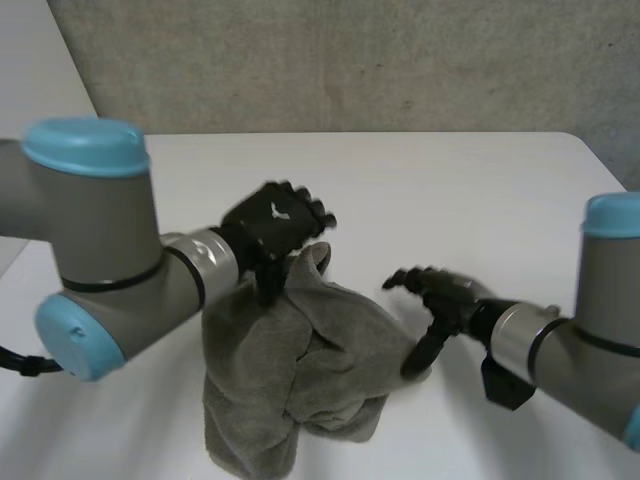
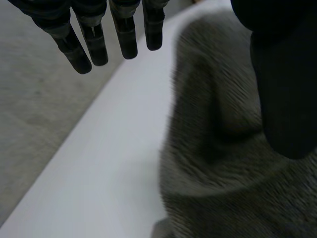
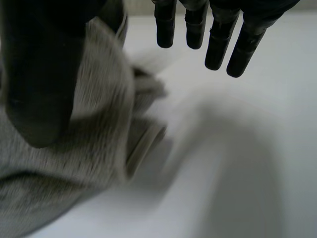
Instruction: Fold the towel.
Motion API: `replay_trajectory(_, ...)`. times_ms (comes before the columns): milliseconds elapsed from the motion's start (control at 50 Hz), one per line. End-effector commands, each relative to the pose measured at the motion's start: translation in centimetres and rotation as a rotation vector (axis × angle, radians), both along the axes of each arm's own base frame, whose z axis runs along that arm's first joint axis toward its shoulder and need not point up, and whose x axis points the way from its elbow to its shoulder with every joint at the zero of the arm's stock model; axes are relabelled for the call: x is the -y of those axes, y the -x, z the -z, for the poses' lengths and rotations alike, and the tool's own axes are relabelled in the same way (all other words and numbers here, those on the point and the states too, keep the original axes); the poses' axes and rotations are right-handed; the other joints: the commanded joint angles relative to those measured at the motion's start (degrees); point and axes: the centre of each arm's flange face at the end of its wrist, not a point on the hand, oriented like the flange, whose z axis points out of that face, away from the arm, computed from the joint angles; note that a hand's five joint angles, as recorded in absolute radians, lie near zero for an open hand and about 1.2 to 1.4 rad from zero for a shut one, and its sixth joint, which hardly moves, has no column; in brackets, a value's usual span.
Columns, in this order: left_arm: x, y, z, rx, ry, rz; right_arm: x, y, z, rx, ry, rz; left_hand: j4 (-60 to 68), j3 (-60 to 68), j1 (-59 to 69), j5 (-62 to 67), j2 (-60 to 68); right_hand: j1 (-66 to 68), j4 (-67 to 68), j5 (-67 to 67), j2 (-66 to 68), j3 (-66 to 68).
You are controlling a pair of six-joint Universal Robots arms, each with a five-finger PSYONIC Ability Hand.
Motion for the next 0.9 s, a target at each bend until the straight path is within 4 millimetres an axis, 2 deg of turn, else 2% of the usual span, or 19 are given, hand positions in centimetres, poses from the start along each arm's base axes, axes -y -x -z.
replay_trajectory(20,-0.8,1.3,2.8,0.107,0.031,0.079,0.6,-1.3,2.7,-0.016,-0.054,-0.016,25.35,25.79,25.17,16.16,25.39,37.69,36.44,37.54,36.72,36.94)
replay_trajectory(40,-0.7,1.5,2.6,0.101,0.041,0.081,0.6,-1.3,2.7,-0.016,-0.054,-0.016,43.16,43.61,42.99,33.97,43.20,37.86,36.61,37.71,36.89,37.11)
replay_trajectory(80,-0.7,1.5,2.6,0.101,0.041,0.081,1.2,-1.4,2.2,-0.006,-0.027,-0.004,43.34,43.79,43.16,34.15,43.38,51.15,49.90,51.00,50.18,50.40)
replay_trajectory(100,-0.4,1.8,1.9,0.084,0.063,0.080,1.9,-1.7,1.4,0.007,0.004,-0.002,61.66,62.10,61.48,52.47,61.70,66.41,65.16,66.26,65.44,65.66)
replay_trajectory(120,0.1,2.2,0.9,0.059,0.100,0.074,1.9,-1.7,1.4,0.008,0.004,-0.002,63.99,64.43,63.81,54.79,64.02,66.57,65.31,66.42,65.59,65.81)
replay_trajectory(140,0.1,2.2,0.9,0.059,0.101,0.074,3.2,-2.4,-0.2,0.035,0.069,-0.001,64.01,64.45,63.83,54.82,64.05,66.57,65.31,66.42,65.59,65.81)
replay_trajectory(200,3.2,3.3,-6.5,-0.126,0.304,-0.049,6.6,-3.4,-6.5,0.122,0.303,0.023,64.01,64.45,63.83,54.82,64.05,66.57,65.31,66.42,65.59,65.81)
replay_trajectory(220,3.2,3.3,-6.5,-0.127,0.305,-0.049,6.6,-3.4,-6.5,0.122,0.304,0.023,64.01,64.45,63.83,54.82,64.05,66.57,65.31,66.42,65.59,65.81)
replay_trajectory(260,4.9,2.6,-11.8,-0.305,0.398,-0.221,7.6,-3.1,-14.0,0.220,0.571,0.094,64.01,64.45,63.83,54.82,64.05,66.57,65.31,66.42,65.59,65.81)
replay_trajectory(280,4.9,2.6,-11.8,-0.306,0.399,-0.222,7.6,-3.1,-14.0,0.220,0.572,0.095,64.01,64.45,63.83,54.82,64.05,66.57,65.31,66.42,65.59,65.81)
replay_trajectory(320,5.5,1.1,-16.2,-0.487,0.451,-0.370,7.7,-2.3,-19.3,0.320,0.809,0.171,64.01,64.45,63.83,54.82,64.05,66.57,65.31,66.42,65.59,65.81)
replay_trajectory(380,5.6,0.4,-17.5,-0.553,0.456,-0.421,7.4,-1.9,-21.2,0.378,0.930,0.190,64.01,64.45,63.83,54.82,64.05,66.57,65.31,66.42,65.59,65.81)
replay_trajectory(460,4.7,-0.1,-17.5,-0.620,0.381,-0.434,6.0,-2.3,-20.6,0.361,0.934,0.138,64.01,64.45,63.83,54.82,64.05,66.57,65.31,66.42,65.59,65.81)
replay_trajectory(560,3.9,-0.1,-12.6,-0.514,0.256,-0.440,5.0,-2.5,-16.4,0.232,0.867,0.048,64.01,64.45,63.83,54.82,64.05,66.57,65.31,66.42,65.59,65.81)
replay_trajectory(620,2.9,-0.4,-8.4,-0.418,0.162,-0.426,3.3,-2.8,-11.3,0.071,0.806,-0.052,63.19,63.64,63.01,54.00,63.23,66.57,65.31,66.42,65.59,65.81)
replay_trajectory(680,1.7,-0.5,-4.0,-0.334,0.074,-0.392,2.8,-2.9,-9.5,0.020,0.783,-0.080,61.85,62.29,61.67,52.65,61.88,66.57,65.31,66.42,65.59,65.81)
replay_trajectory(720,0.3,-0.9,0.0,-0.256,-0.002,-0.360,2.1,-2.8,-5.7,-0.081,0.714,-0.127,57.99,58.44,57.81,48.80,58.03,66.57,65.31,66.42,65.59,65.81)
replay_trajectory(780,-1.0,-1.6,3.1,-0.183,-0.040,-0.333,1.5,-2.4,-2.6,-0.166,0.644,-0.160,55.64,56.08,55.46,46.45,55.68,66.57,65.31,66.42,65.59,65.81)
replay_trajectory(900,-2.4,-2.4,5.8,-0.065,-0.003,-0.292,1.2,-1.7,0.3,-0.243,0.550,-0.186,50.07,50.51,49.89,40.88,50.11,66.57,65.31,66.42,65.59,65.81)
